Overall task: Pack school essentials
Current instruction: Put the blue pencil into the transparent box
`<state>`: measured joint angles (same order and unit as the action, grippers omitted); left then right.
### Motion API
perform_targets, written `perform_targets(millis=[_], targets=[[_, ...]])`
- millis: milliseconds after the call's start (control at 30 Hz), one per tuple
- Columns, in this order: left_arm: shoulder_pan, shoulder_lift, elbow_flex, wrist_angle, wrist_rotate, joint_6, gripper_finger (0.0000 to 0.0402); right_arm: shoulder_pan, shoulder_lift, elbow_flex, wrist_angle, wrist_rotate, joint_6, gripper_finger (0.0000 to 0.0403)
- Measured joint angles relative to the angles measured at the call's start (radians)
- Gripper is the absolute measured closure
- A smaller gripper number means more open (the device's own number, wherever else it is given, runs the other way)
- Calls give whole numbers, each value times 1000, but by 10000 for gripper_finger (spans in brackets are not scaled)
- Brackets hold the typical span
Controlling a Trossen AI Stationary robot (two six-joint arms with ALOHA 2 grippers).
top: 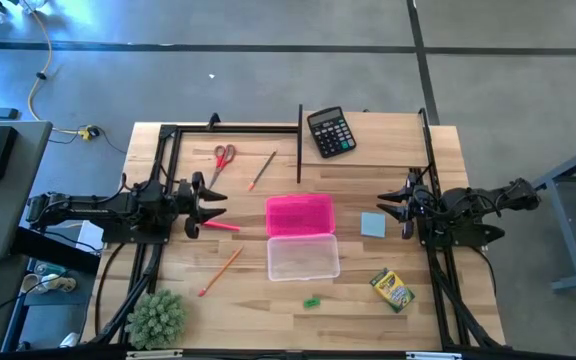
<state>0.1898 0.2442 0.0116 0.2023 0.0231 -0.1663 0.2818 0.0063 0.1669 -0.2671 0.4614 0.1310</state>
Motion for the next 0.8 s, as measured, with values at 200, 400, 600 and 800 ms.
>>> perform_targets(millis=[200, 400, 600, 800], targets=[[0, 0, 9, 108, -128, 1, 217, 0, 0, 0, 0, 0, 0, 292], [0, 56, 94, 93, -245, 79, 224, 0, 0, 0, 0, 0, 0, 292], [21, 207, 246, -78, -424, 94, 224, 0, 0, 0, 0, 0, 0, 292], [100, 389, 396, -276, -453, -23, 225, 0, 0, 0, 0, 0, 0, 292]])
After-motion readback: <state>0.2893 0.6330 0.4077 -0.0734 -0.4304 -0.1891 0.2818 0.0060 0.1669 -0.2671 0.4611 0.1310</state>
